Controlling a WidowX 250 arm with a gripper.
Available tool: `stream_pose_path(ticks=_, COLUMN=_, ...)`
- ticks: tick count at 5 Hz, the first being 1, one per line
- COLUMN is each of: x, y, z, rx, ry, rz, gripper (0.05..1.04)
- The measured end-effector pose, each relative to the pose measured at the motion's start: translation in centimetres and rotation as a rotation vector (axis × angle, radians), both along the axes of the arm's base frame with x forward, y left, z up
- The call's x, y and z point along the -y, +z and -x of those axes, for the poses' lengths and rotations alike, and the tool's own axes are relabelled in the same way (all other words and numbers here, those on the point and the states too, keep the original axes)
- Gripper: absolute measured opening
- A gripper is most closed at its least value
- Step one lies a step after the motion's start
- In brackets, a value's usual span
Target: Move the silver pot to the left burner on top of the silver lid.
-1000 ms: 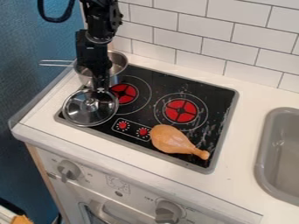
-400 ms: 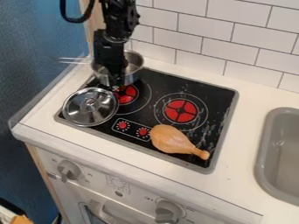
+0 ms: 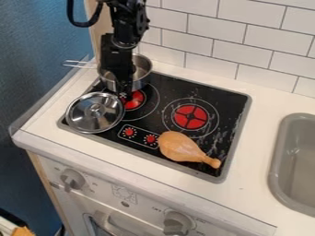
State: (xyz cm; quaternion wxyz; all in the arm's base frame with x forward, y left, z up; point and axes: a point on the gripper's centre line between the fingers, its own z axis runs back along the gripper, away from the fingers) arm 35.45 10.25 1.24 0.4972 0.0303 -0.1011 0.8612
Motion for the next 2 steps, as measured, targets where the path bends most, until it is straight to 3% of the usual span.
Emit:
stream_pose_path(ticks=1, x=0.01, y=0.11, z=0.3, rx=-0.019, ry=-0.001, rz=-0.003, gripper=0.282)
stream_pose_path(ticks=2, x=0.23, y=-0.04, z=0.3, rx=-0.023, ry=-0.011, rz=0.008, gripper=0.568)
